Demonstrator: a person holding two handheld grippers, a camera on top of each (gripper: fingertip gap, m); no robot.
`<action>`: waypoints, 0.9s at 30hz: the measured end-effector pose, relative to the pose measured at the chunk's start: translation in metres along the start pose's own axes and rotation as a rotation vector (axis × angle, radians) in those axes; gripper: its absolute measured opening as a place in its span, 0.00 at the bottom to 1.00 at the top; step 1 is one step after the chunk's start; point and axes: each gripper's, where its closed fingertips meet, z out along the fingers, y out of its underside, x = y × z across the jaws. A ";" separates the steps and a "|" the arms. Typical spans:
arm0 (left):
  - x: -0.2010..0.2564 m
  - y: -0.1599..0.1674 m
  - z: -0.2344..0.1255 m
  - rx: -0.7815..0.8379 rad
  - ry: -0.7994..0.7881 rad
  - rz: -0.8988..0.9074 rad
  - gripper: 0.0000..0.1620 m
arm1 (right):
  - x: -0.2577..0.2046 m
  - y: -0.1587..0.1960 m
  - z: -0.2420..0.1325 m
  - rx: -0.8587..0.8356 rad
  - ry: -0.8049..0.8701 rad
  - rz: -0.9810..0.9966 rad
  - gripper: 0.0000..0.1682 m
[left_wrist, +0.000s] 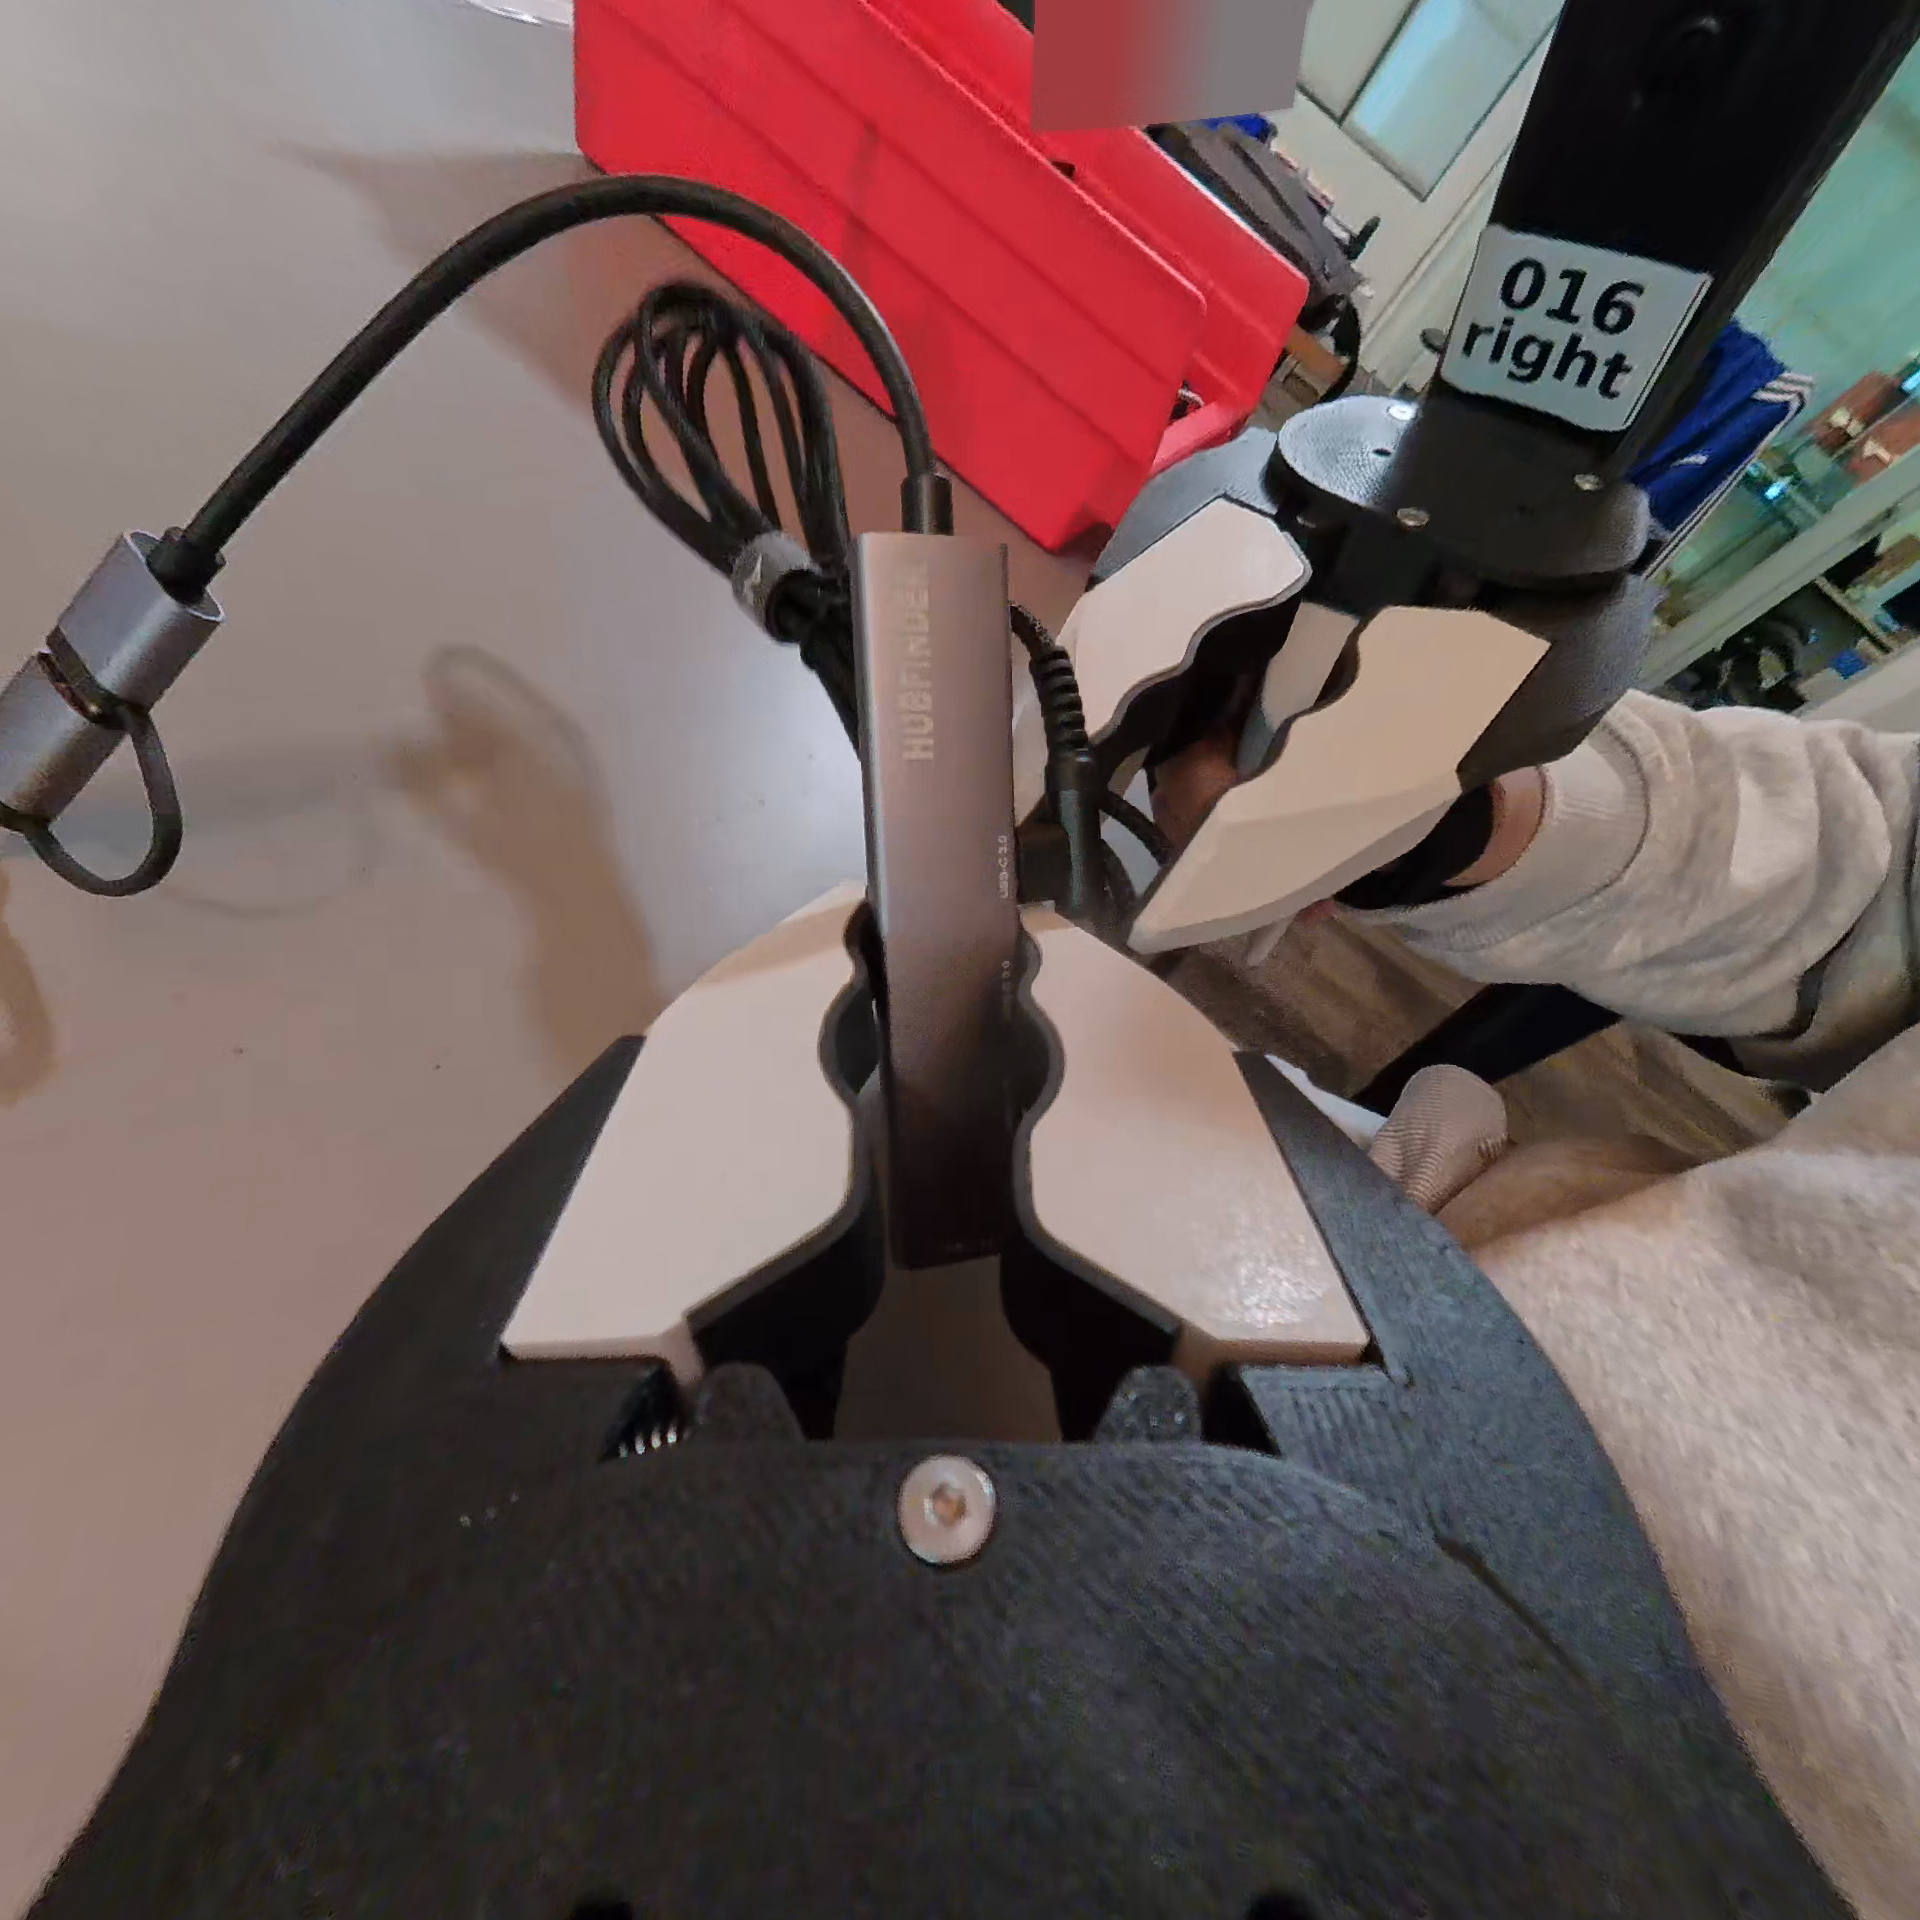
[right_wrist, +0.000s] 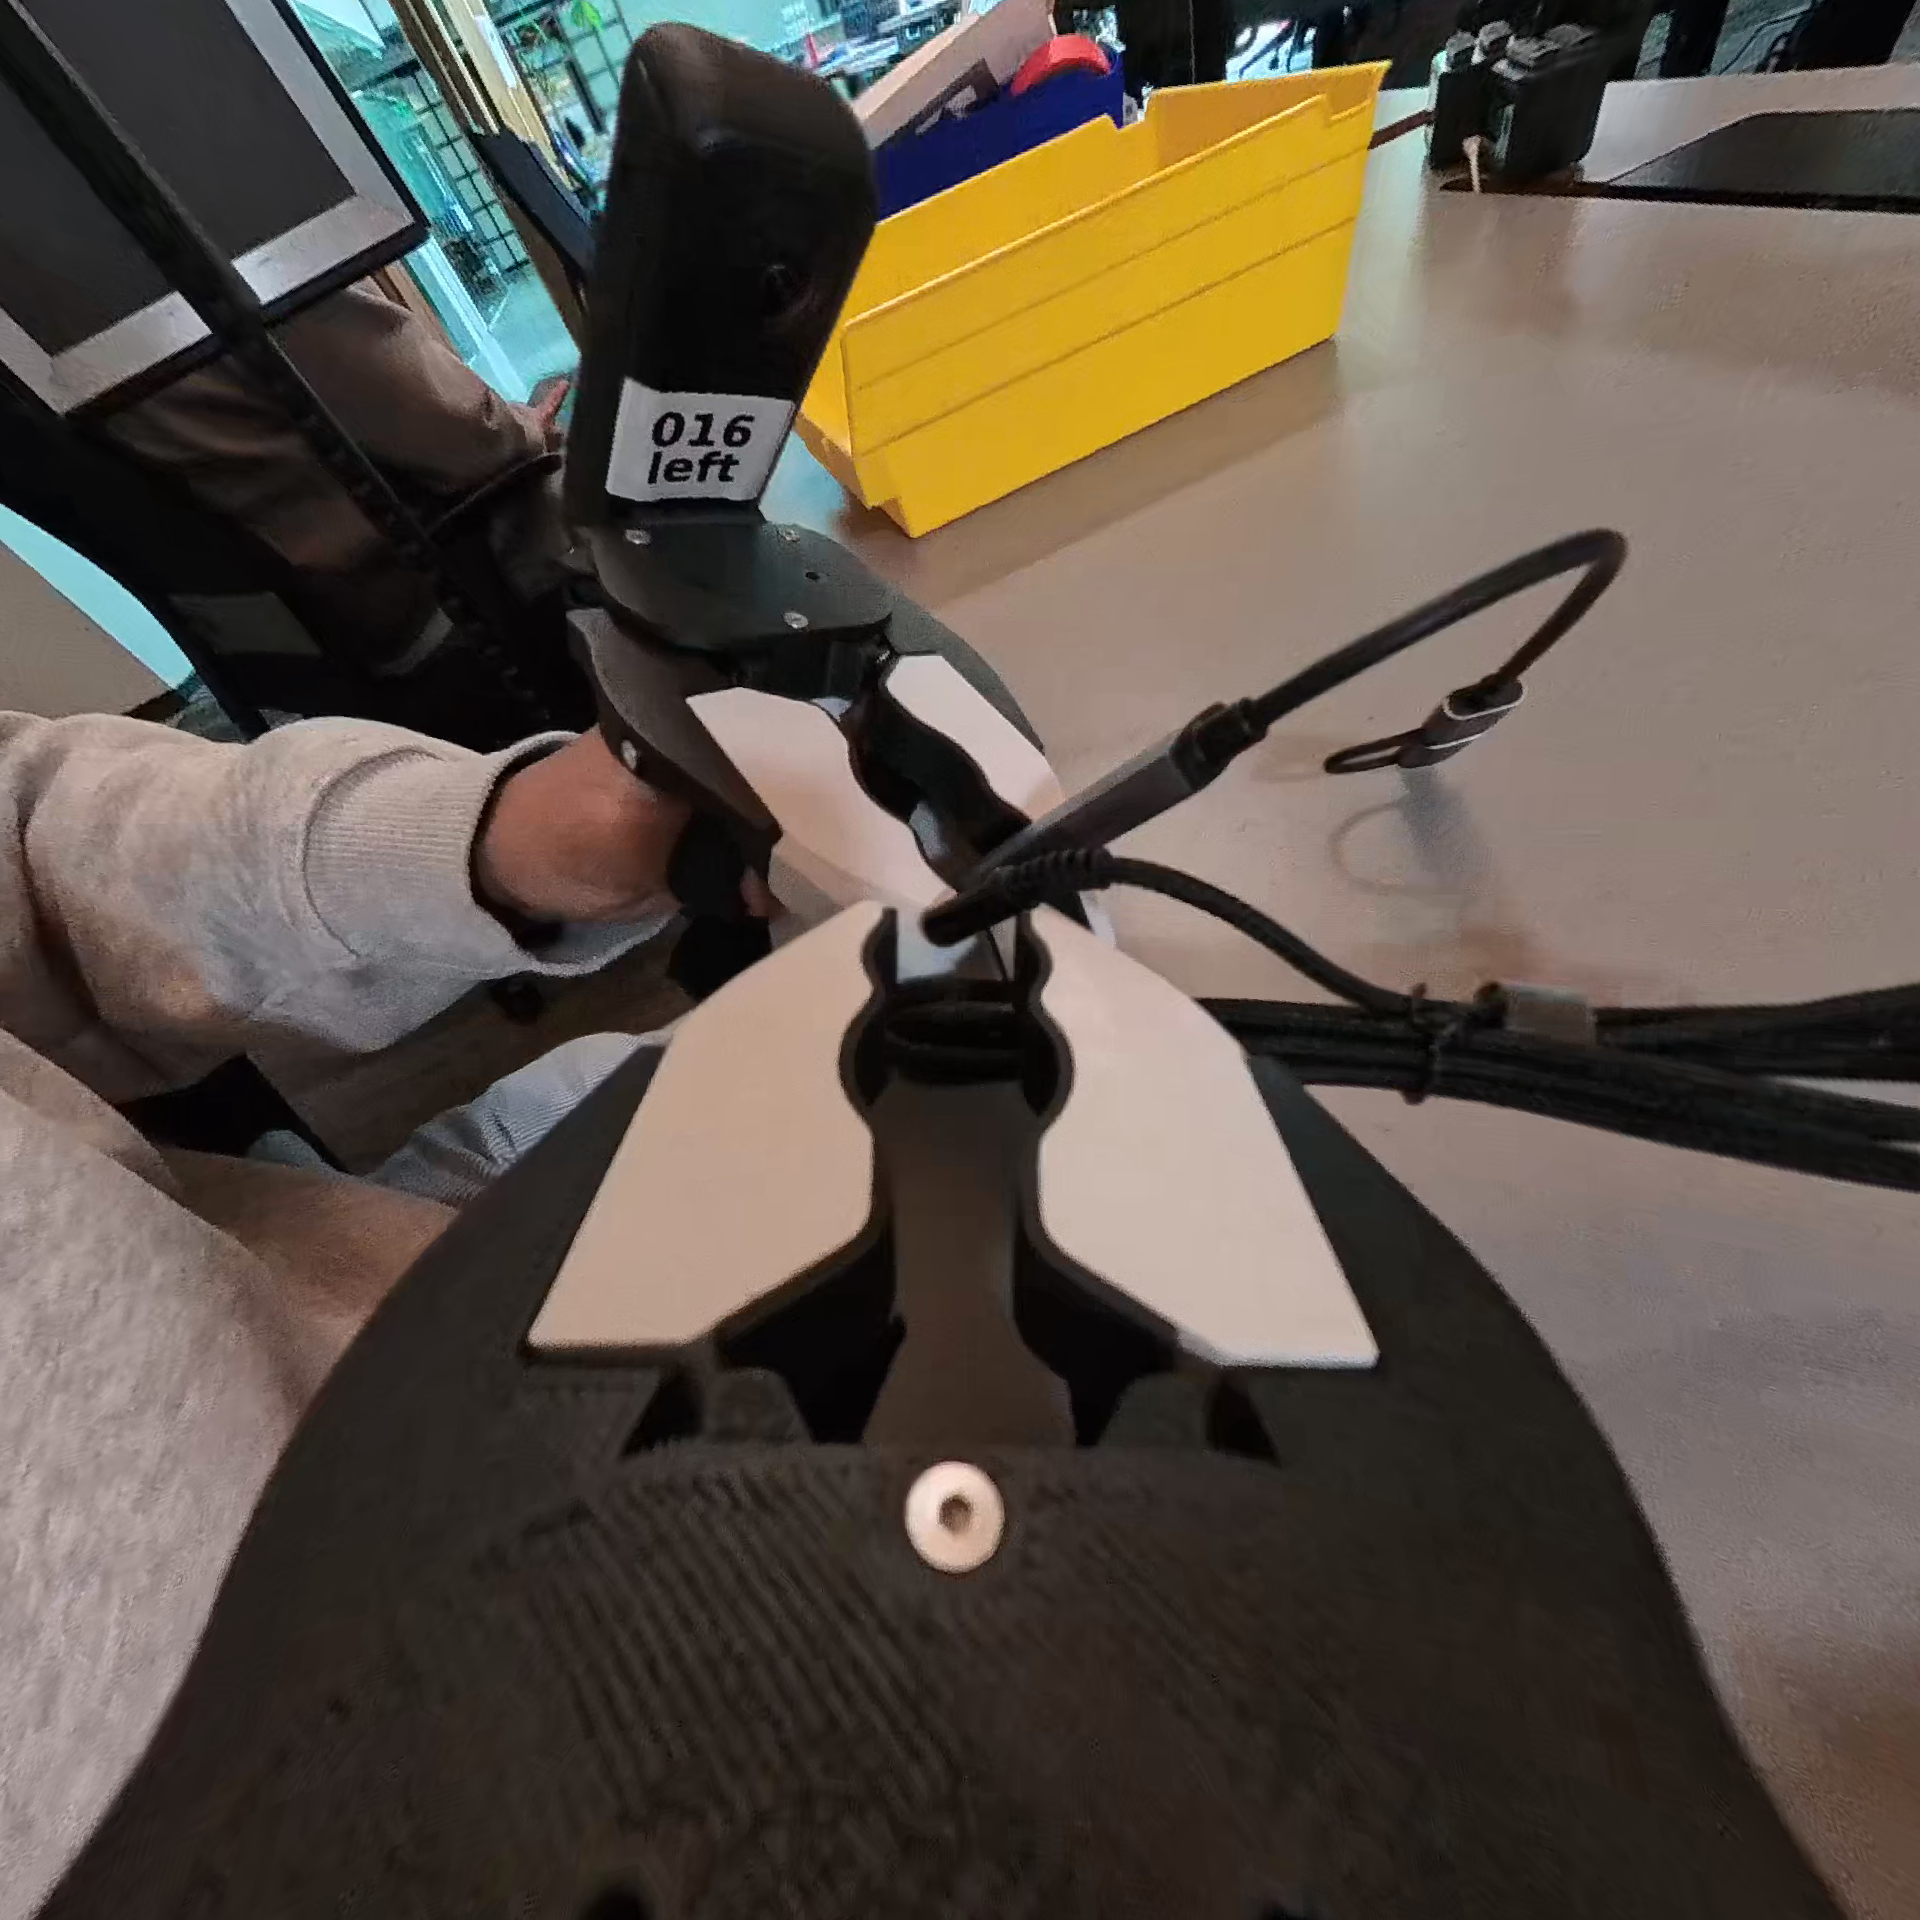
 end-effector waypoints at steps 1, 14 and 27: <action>0.000 -0.001 0.000 0.008 0.006 -0.008 0.12 | 0.000 -0.001 0.000 0.008 0.005 -0.007 0.13; 0.012 -0.013 -0.003 0.114 0.125 -0.058 0.12 | 0.001 -0.037 -0.015 0.321 -0.236 0.354 0.13; 0.019 -0.019 -0.003 0.164 0.189 -0.124 0.12 | -0.004 -0.041 -0.017 0.328 -0.209 0.202 0.16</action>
